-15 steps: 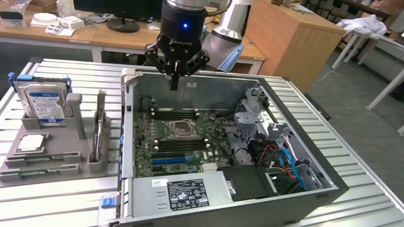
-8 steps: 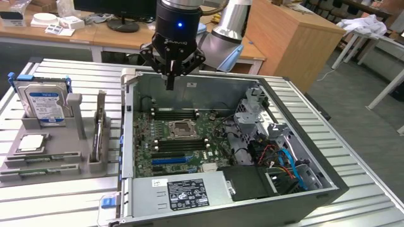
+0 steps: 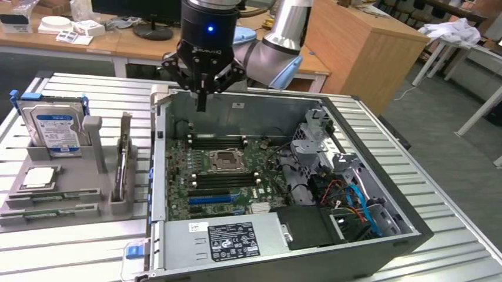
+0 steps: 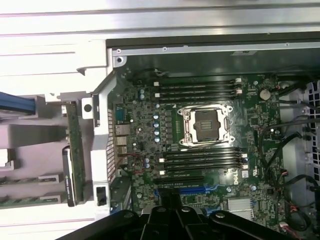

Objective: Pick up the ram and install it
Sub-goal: 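Reach for the ram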

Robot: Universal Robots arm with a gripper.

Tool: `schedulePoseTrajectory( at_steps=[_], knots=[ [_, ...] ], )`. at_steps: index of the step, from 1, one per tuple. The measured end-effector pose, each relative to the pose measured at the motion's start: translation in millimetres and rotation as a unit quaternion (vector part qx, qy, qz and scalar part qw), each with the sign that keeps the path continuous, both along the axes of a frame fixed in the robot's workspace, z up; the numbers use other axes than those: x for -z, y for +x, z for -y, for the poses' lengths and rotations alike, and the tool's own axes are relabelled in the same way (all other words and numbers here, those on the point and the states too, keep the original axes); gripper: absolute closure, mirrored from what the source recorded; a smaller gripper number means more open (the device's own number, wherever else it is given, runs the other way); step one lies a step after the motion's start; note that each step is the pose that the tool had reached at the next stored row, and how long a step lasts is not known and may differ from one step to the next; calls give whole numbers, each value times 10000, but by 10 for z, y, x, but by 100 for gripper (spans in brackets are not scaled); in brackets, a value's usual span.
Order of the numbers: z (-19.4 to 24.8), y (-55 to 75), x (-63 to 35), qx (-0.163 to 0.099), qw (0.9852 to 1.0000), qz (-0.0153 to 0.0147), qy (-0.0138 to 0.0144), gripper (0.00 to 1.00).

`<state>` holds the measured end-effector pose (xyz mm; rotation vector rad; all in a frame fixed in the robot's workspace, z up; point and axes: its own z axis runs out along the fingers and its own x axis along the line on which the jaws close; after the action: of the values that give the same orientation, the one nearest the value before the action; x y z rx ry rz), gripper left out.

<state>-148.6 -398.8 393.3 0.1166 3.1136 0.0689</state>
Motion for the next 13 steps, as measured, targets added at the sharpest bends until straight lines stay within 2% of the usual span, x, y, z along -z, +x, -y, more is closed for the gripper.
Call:
schedulePoseTrajectory(
  at_steps=[13],
  knots=[
    [0,-302,1,0,10000,0,0,89]
  ],
)
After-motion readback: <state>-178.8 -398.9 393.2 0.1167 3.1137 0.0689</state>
